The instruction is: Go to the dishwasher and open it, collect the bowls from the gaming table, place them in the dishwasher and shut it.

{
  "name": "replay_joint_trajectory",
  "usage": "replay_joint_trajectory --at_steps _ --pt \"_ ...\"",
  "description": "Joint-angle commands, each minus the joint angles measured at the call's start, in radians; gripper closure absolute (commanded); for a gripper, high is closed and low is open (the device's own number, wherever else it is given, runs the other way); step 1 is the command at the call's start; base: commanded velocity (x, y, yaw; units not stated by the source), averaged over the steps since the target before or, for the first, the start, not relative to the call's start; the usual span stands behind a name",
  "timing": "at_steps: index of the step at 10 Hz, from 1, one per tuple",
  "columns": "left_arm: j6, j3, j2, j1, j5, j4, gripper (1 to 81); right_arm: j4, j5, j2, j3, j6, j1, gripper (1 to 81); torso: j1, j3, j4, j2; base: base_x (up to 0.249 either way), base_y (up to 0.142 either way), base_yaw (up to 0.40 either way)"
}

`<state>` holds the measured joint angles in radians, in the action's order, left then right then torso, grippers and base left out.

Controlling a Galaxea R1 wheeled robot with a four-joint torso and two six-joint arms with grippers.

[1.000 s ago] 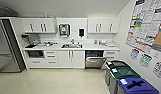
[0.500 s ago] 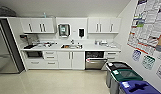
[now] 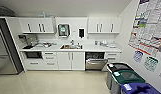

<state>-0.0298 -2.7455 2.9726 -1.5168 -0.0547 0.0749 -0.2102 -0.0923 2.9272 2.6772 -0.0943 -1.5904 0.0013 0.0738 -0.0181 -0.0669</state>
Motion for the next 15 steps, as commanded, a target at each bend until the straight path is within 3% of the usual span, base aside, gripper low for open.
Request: replay_joint_trajectory --at_steps 1,15 --pt "0.002 -0.005 -0.009 0.042 0.052 0.0 81.1 -0.006 0.045 -0.004 -0.002 0.001 0.039 81.1 0.0 0.0 0.0 0.0 0.07 0.0 0.0" --pt "0.002 -0.005 -0.007 0.04 0.05 0.0 81.1 -0.006 0.045 -0.004 0.001 0.001 0.035 81.1 -0.001 0.0 0.0 0.0 0.094 0.0 0.0"
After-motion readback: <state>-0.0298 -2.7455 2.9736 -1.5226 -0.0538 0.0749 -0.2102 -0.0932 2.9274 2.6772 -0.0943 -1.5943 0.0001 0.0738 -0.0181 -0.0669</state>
